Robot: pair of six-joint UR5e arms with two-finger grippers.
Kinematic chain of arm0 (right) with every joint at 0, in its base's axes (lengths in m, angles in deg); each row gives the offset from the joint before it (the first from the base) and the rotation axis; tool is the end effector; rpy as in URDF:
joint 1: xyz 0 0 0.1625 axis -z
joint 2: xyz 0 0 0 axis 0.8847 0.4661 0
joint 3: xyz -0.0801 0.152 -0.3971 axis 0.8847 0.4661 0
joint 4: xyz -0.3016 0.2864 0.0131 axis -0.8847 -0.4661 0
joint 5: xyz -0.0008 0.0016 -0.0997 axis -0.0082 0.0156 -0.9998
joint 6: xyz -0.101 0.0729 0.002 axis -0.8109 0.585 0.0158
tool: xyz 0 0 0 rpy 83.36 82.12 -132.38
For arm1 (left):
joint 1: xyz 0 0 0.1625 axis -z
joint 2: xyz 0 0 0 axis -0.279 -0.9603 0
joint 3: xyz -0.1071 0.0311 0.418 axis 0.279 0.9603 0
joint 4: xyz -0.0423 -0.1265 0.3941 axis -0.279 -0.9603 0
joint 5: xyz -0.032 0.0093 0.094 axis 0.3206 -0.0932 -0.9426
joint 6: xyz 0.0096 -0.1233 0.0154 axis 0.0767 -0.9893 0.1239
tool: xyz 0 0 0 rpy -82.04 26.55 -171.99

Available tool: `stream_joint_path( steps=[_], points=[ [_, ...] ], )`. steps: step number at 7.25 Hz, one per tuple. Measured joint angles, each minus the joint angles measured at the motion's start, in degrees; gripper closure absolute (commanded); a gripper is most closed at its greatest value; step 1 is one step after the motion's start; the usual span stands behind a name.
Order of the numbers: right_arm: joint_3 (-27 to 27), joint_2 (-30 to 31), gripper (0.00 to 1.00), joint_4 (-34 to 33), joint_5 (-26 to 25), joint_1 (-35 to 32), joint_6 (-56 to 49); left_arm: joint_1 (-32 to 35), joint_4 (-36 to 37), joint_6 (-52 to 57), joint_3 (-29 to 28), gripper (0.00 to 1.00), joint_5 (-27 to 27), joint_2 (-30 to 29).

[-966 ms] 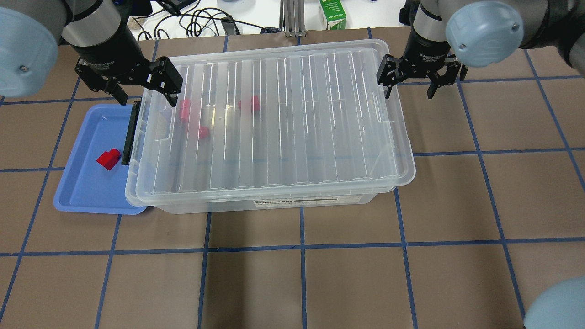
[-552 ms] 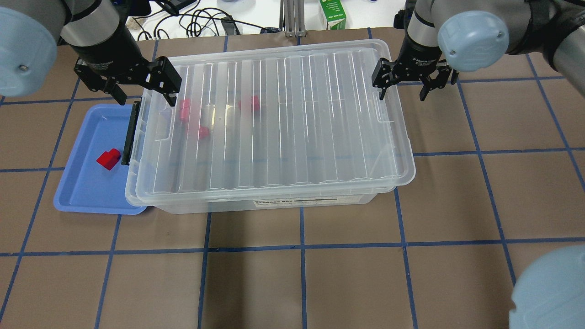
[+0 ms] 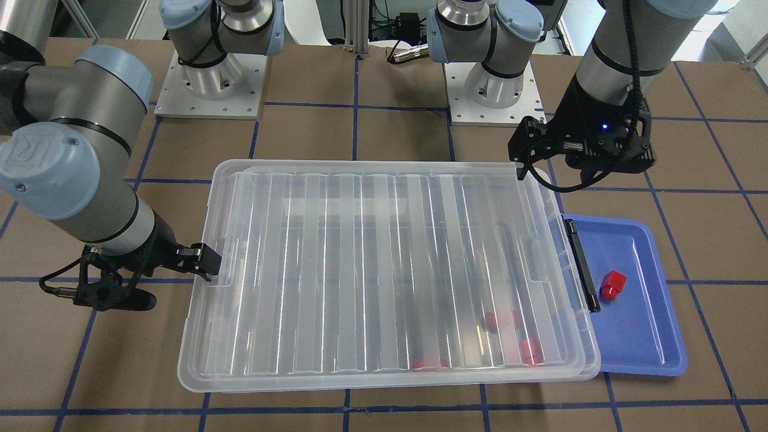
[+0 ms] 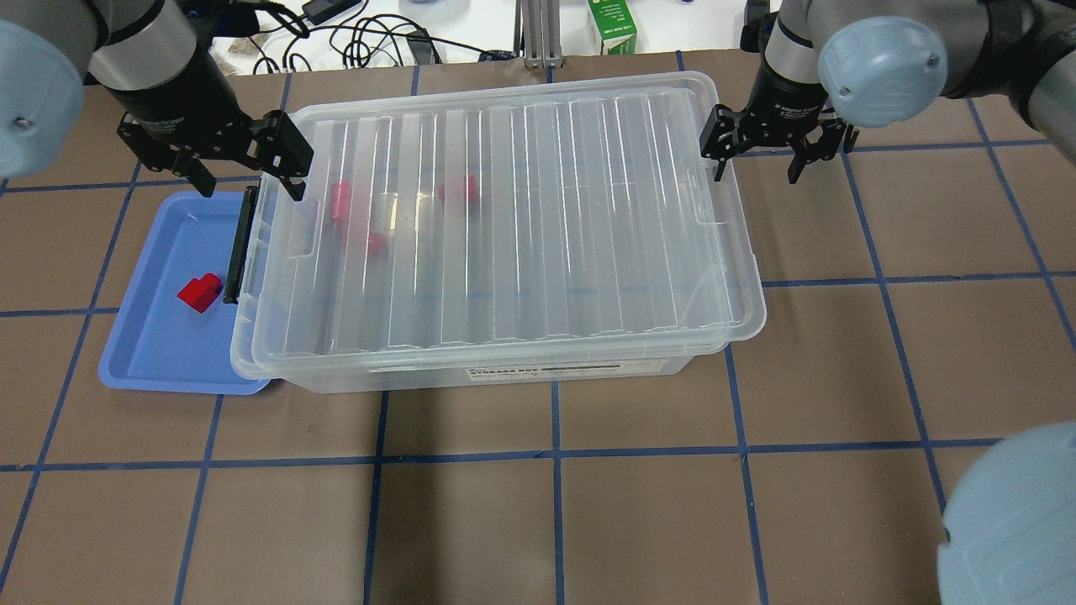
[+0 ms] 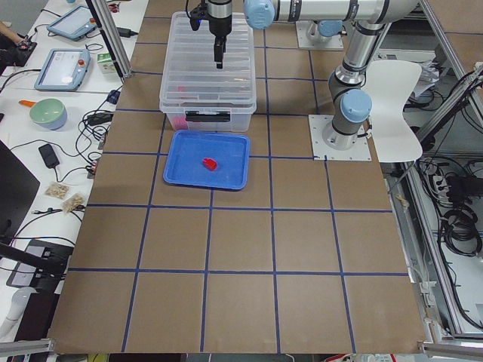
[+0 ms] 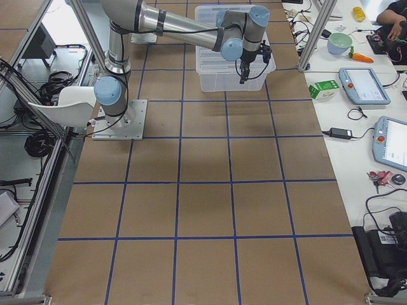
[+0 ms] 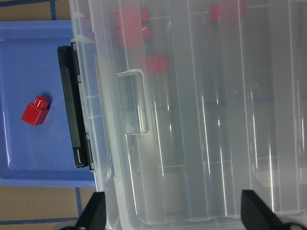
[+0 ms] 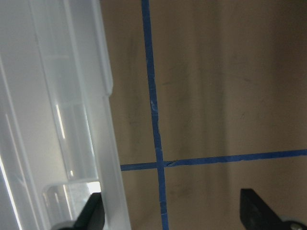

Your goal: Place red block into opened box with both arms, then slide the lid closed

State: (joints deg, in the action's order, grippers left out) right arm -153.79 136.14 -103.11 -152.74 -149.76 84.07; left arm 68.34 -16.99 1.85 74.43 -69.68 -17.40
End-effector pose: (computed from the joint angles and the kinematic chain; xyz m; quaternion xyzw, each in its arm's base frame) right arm 0.1084 -0.6277 0.3305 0.0421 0.9986 0.0309 0.0075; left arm -0.0806 -0.5239 0.4641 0.0431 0.9990 -0.0041 0.0134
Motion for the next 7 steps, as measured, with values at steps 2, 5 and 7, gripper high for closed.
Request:
stream_joint_path(
  steps=[2,5,7],
  points=[
    [0.0,0.0,0.0,0.1,-0.7,1.6,-1.7,-4.8,0.1,5.8,0.2,0.0,0.4,-0.6],
    [0.0,0.1,0.0,0.4,-1.2,4.9,-4.6,-12.4,0.6,16.8,1.8,0.0,0.9,-1.8],
    [0.2,0.2,0.0,0.5,-2.4,6.6,-6.8,-16.8,1.5,23.3,2.4,0.0,1.5,-3.2]
  ],
)
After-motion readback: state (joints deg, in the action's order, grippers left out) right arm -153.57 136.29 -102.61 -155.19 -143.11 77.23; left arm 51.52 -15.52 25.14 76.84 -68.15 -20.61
